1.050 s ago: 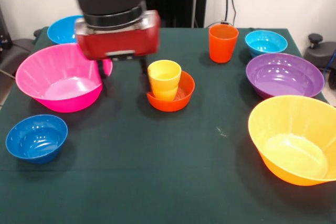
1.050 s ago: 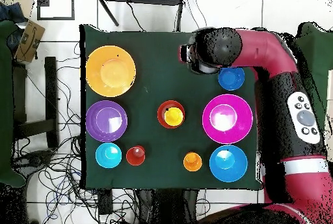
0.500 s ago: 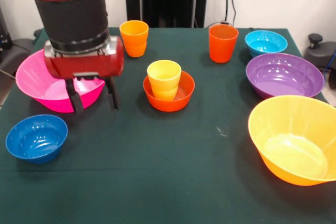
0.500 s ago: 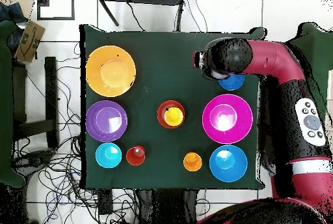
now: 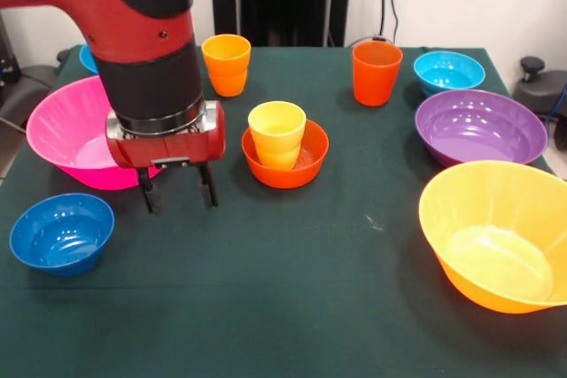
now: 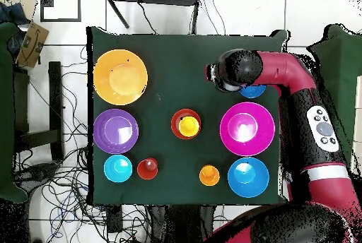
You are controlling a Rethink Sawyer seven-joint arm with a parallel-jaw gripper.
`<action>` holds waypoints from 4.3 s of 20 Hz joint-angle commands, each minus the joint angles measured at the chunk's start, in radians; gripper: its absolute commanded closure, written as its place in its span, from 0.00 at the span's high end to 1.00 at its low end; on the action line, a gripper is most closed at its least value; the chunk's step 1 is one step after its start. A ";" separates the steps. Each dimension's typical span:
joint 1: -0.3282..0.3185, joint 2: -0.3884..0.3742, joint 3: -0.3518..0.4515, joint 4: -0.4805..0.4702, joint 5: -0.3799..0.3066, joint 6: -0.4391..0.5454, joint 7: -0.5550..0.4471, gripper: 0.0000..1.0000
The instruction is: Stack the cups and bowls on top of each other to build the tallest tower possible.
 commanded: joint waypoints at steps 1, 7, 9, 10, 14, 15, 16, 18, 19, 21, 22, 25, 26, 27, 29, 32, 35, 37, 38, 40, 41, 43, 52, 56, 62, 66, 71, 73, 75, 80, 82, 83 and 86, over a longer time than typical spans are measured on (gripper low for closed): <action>0.003 0.014 0.032 -0.029 -0.077 -0.025 -0.367 1.00; 0.017 -0.008 0.029 -0.072 -0.067 0.037 -0.368 1.00; 0.014 -0.002 0.029 -0.094 -0.067 0.049 -0.379 1.00; 0.021 0.011 0.033 -0.130 -0.066 0.069 -0.392 1.00; 0.011 0.036 0.040 -0.164 -0.068 0.073 -0.432 1.00; 0.009 0.043 0.041 -0.172 -0.068 0.073 -0.442 1.00; 0.008 0.051 0.042 -0.178 -0.069 0.072 -0.450 1.00; 0.003 0.061 0.040 -0.191 -0.069 0.071 -0.464 1.00; 0.001 0.066 0.039 -0.195 -0.069 0.070 -0.470 1.00; -0.002 0.080 0.037 -0.204 -0.068 0.063 -0.480 1.00; -0.004 0.088 0.035 -0.205 -0.068 0.057 -0.483 1.00; -0.009 0.099 0.028 -0.203 -0.063 0.045 -0.488 1.00; -0.011 0.099 0.025 -0.199 -0.061 0.041 -0.489 1.00; -0.013 0.099 0.023 -0.194 -0.060 0.039 -0.490 1.00; -0.016 0.097 0.017 -0.182 -0.059 0.033 -0.490 1.00; -0.026 0.089 0.008 -0.158 -0.062 0.020 -0.490 1.00; -0.026 0.076 -0.011 -0.148 -0.078 0.019 -0.483 1.00; -0.032 0.069 -0.015 -0.140 -0.086 0.012 -0.487 1.00; -0.036 0.067 -0.014 -0.138 -0.087 0.012 -0.492 1.00; -0.043 0.065 -0.012 -0.138 -0.087 0.015 -0.502 1.00; -0.045 0.063 -0.011 -0.136 -0.088 0.017 -0.505 1.00; -0.043 0.062 -0.012 -0.142 -0.090 0.027 -0.508 1.00; -0.076 0.059 -0.023 -0.101 -0.096 0.015 -0.513 1.00; -0.111 0.065 -0.026 -0.053 -0.090 0.029 -0.556 1.00; -0.144 0.044 -0.043 0.022 -0.116 0.013 -0.557 1.00; -0.150 0.037 -0.052 0.037 -0.134 0.034 -0.569 1.00; -0.170 0.057 -0.025 0.062 -0.130 0.038 -0.598 1.00; -0.179 0.061 -0.013 0.083 -0.124 0.022 -0.590 1.00; -0.187 0.060 -0.005 0.104 -0.119 0.010 -0.585 1.00; -0.199 0.066 0.017 0.128 -0.106 0.012 -0.593 1.00; -0.196 0.067 0.020 0.128 -0.108 0.014 -0.593 1.00; -0.196 0.066 0.021 0.131 -0.115 -0.001 -0.588 1.00; -0.196 0.075 0.025 0.127 -0.133 -0.037 -0.585 1.00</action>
